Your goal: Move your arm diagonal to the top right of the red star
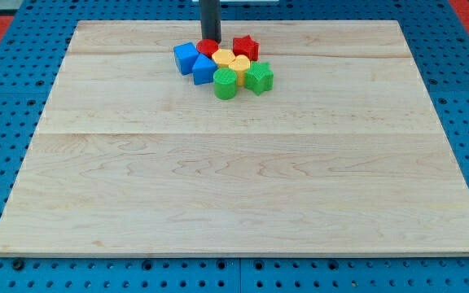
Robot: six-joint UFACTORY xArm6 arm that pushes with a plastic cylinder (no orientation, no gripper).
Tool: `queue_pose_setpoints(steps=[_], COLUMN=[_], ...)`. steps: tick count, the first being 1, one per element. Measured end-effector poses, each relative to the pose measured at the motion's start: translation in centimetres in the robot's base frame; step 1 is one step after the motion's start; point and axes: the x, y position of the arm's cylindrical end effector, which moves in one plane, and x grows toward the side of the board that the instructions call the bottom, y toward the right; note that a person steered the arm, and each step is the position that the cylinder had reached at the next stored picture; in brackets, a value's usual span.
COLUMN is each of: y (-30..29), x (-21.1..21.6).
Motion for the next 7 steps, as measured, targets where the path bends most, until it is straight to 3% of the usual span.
queue_pose_setpoints(steps=[2,7], y=[11.4,12.0], x=[-1.8,-0.2])
